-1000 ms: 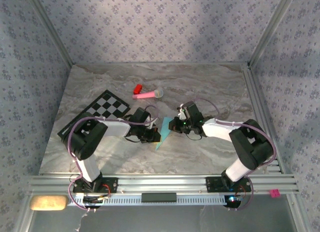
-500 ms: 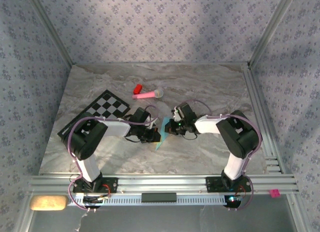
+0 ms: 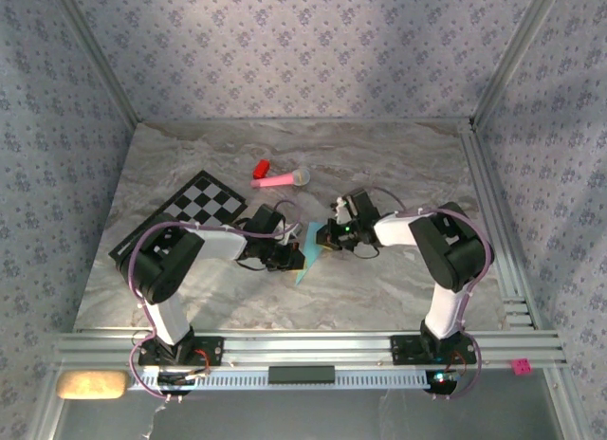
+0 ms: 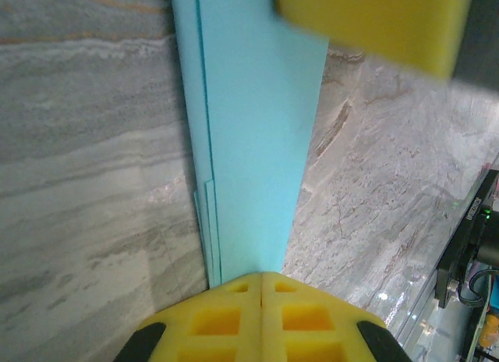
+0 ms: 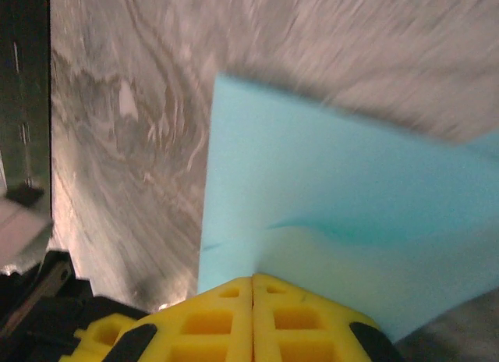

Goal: Fold a paper plane with a square sheet of paper (pick it up from the middle)
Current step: Fold the wing for the fifth time at the center of the table.

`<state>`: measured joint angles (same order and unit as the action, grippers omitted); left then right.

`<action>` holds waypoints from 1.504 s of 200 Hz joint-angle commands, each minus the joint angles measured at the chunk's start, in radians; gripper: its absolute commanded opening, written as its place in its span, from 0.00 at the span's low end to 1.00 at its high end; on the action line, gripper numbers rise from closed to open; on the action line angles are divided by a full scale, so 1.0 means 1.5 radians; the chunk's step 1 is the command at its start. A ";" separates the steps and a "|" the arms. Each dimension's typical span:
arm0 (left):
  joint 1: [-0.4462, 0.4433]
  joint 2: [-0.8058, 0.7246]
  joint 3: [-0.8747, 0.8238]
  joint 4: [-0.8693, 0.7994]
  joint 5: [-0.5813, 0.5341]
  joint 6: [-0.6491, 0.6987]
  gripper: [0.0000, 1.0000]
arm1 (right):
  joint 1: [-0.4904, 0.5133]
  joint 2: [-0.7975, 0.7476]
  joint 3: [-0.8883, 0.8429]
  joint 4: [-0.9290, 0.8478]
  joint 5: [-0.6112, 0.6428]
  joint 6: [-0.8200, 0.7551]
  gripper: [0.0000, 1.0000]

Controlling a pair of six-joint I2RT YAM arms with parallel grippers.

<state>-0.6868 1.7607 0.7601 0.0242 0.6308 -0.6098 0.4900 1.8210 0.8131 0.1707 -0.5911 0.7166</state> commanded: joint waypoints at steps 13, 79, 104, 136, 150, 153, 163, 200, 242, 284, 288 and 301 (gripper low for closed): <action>0.000 0.040 -0.054 -0.130 -0.101 0.024 0.00 | -0.051 0.025 0.019 -0.012 0.092 -0.006 0.08; -0.001 0.033 -0.054 -0.131 -0.102 0.026 0.00 | -0.097 0.024 0.035 -0.031 0.129 -0.006 0.08; -0.001 0.033 -0.054 -0.129 -0.101 0.026 0.00 | -0.114 0.011 0.041 -0.030 0.125 -0.005 0.08; -0.001 0.030 -0.054 -0.129 -0.100 0.027 0.00 | -0.122 -0.054 0.019 0.023 0.067 -0.006 0.11; -0.001 0.028 -0.055 -0.126 -0.101 0.026 0.00 | -0.110 -0.087 0.011 0.023 0.053 -0.010 0.12; 0.000 0.027 -0.055 -0.126 -0.101 0.026 0.00 | -0.106 -0.093 0.009 0.020 0.053 -0.012 0.12; 0.000 0.027 -0.053 -0.125 -0.101 0.025 0.00 | -0.089 -0.111 0.004 0.011 0.059 -0.020 0.12; -0.001 0.019 -0.052 -0.125 -0.100 0.021 0.00 | -0.007 -0.125 -0.004 -0.030 0.070 -0.038 0.12; 0.000 0.004 -0.048 -0.125 -0.095 0.019 0.00 | 0.028 -0.095 -0.027 0.002 0.042 -0.025 0.12; 0.000 -0.004 -0.048 -0.128 -0.096 0.018 0.00 | 0.017 -0.052 -0.033 0.002 0.051 -0.018 0.11; 0.000 -0.004 -0.048 -0.127 -0.095 0.017 0.00 | 0.015 -0.048 -0.035 0.009 0.050 -0.014 0.12; -0.001 -0.004 -0.050 -0.121 -0.092 0.014 0.00 | 0.008 -0.035 -0.034 0.003 0.054 -0.011 0.12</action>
<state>-0.6880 1.7237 0.7406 0.0029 0.5983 -0.6025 0.5213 1.7313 0.7761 0.1726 -0.5091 0.6891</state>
